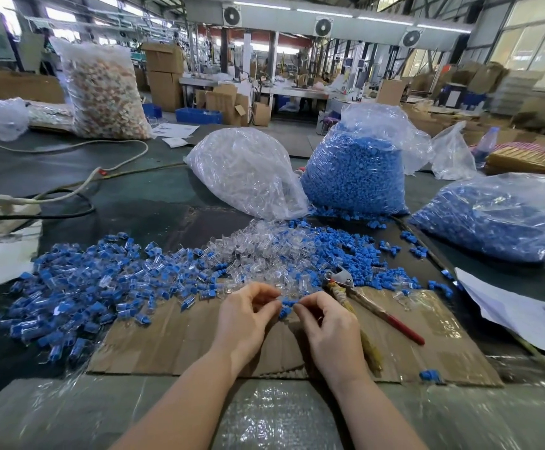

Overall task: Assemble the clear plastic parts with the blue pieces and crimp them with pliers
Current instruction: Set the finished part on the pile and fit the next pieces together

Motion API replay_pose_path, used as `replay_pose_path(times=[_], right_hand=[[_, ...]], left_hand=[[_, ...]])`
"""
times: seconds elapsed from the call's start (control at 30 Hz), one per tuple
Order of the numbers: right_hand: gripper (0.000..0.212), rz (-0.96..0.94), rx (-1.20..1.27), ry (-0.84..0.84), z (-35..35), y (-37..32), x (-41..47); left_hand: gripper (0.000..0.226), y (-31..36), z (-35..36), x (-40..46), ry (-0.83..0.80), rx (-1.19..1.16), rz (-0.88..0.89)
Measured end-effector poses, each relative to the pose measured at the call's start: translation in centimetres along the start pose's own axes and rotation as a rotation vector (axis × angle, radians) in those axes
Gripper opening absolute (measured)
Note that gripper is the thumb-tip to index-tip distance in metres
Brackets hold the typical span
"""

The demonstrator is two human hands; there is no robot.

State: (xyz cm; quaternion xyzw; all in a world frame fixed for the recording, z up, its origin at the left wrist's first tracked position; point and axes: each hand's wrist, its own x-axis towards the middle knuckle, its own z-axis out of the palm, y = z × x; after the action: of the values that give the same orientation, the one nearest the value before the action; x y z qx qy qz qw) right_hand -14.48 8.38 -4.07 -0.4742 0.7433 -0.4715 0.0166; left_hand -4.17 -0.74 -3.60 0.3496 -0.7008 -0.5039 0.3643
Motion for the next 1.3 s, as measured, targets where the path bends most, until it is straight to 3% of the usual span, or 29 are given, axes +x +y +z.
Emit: replay_pose_path(times=[0.43, 0.63, 0.83, 1.3], right_hand=[[0.016, -0.094, -0.166, -0.019, 0.28, -0.12, -0.32], [0.007, -0.18, -0.113, 0.021, 0.28, -0.32, -0.31], [0.021, -0.232, -0.079, -0.017, 0.07, -0.26, -0.22], [0.017, -0.241, -0.055, -0.019, -0.02, -0.19, -0.06]], left_hand=[[0.016, 0.1, 0.0, -0.68, -0.076, -0.018, 0.002], [0.01, 0.18, -0.24, -0.55, -0.037, -0.098, -0.03], [0.008, 0.44, -0.37, -0.62, -0.049, -0.095, -0.029], [0.011, 0.37, -0.32, -0.55, -0.059, -0.07, 0.007]])
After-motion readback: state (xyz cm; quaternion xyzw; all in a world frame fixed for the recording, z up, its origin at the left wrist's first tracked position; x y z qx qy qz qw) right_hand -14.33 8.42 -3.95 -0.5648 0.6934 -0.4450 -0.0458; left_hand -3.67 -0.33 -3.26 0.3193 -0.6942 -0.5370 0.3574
